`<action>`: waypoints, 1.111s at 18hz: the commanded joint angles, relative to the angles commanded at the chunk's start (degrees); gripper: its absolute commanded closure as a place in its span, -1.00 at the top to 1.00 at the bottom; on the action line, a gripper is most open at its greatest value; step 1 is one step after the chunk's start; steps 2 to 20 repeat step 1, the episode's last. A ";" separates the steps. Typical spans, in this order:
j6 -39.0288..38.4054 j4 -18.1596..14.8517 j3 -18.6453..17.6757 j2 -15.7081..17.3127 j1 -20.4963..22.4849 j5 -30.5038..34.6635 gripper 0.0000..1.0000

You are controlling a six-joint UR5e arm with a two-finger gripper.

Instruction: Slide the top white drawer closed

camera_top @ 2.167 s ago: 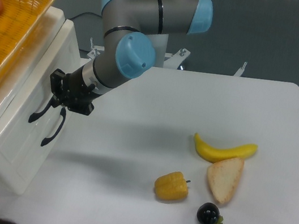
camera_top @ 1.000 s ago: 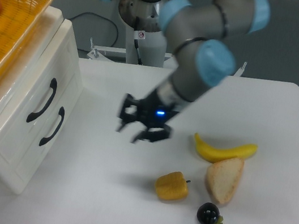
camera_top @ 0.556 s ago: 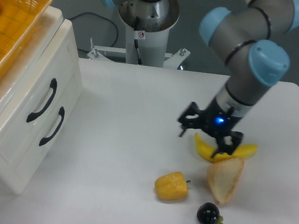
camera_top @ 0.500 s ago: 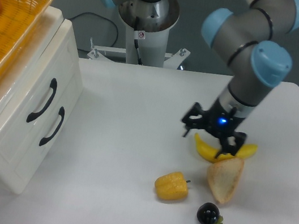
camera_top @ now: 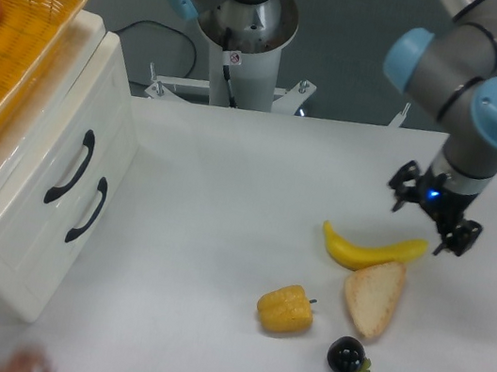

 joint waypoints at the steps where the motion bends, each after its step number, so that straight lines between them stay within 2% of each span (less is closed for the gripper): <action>1: 0.36 0.00 0.53 -0.35 0.62 0.27 1.00; 20: 0.36 0.00 0.53 -0.35 0.62 0.27 1.00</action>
